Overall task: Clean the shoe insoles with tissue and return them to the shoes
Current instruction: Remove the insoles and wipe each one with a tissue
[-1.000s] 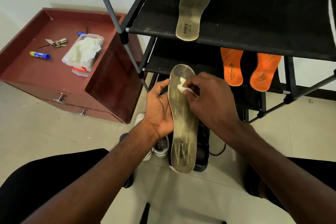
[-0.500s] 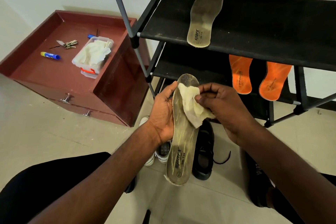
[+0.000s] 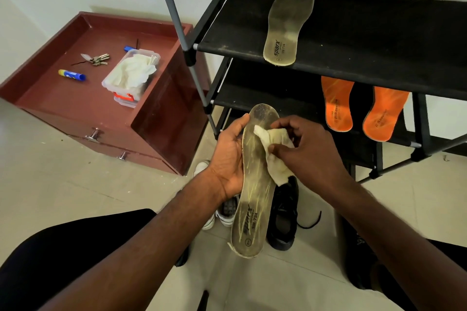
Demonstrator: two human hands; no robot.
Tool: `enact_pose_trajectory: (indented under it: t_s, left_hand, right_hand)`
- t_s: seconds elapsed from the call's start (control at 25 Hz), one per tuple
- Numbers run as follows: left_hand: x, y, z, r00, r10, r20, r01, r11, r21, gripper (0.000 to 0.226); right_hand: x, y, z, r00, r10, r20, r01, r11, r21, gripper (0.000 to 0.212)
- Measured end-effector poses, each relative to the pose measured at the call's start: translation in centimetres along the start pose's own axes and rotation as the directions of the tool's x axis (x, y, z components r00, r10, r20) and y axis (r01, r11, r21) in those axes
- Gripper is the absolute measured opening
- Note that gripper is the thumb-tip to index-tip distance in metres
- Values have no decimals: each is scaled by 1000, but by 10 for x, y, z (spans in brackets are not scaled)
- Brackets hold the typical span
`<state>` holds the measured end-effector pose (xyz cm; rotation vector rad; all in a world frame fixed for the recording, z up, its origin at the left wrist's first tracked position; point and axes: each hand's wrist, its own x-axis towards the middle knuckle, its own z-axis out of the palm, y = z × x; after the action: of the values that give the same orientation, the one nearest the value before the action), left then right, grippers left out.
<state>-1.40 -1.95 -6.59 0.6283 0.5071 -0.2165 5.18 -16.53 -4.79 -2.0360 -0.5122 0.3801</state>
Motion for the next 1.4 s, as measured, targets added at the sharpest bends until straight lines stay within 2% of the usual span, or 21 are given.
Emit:
enact_pose_trajectory:
  t_s: [0.12,0.2,0.32,0.44,0.52,0.6,0.64,0.72,0.76,0.84,0.92,1.04,1.12,1.24,1.32,1.4]
  left_hand:
    - [-1,1,1,1000,-3,0,3,1000,4,72]
    - [-1,1,-1,1000,1,-14,-1,1000,6,72]
    - [0,0,-2,1000,10,-8,-10,1000,7,69]
    - [1,2,-2,1000,19,9,-19,1000,3,65]
    - [1,2,-3,1000,22,6,-22,1000,10,65]
    - [3,2,-5,1000,26,-2,-26,999,28,67]
    - [3,2,-5,1000,27,0,-27,999,34,69]
    - [5,0,-6,1000,31,-1,-31,999,32,70]
    - [6,-1,-7,999,33,-5,-33,999,26,70]
    - [8,-4,-8,999,29,-15,-29,999,16,73]
    - [8,-7,-7,1000,16,-1,-16,1000,11,71]
    - [5,-12,-2,998,0,56,-1,1000,9,69]
    - [4,-15,1,996,-12,93,12,1000,-1,64]
    - [2,-13,-1,995,-26,100,27,1000,-2,56]
    - [1,-8,-5,993,-41,114,41,999,10,59]
    - [0,-7,-7,991,-45,123,42,999,20,61]
  right_hand:
    - [2,-1,-6,988,147,54,-156,928,339,26]
    - [5,1,-9,983,164,82,-183,900,396,27]
    - [5,1,-9,996,59,64,-76,942,328,33]
    - [4,1,-11,996,-88,14,86,989,118,33]
    - [6,1,-12,996,-82,39,79,994,80,32]
    - [7,1,-11,997,-19,68,10,992,123,24]
    - [7,0,-9,998,-5,61,-4,990,139,18]
    - [6,-2,-8,997,-63,-34,66,995,69,6]
    - [5,-3,-8,989,-118,-87,118,993,-7,9]
    - [4,-2,-6,968,-210,-138,196,974,-111,31]
    - [3,-1,-4,958,-235,-167,211,966,-149,46]
    - [5,1,0,923,-308,-232,247,934,-258,39]
    - [4,1,3,909,-352,-223,278,910,-307,29]
    - [-5,-1,11,915,-383,-125,338,900,-277,29]
    - [-11,-4,13,913,-404,-47,383,893,-237,27]
    - [-13,-3,10,905,-425,-3,408,872,-269,28]
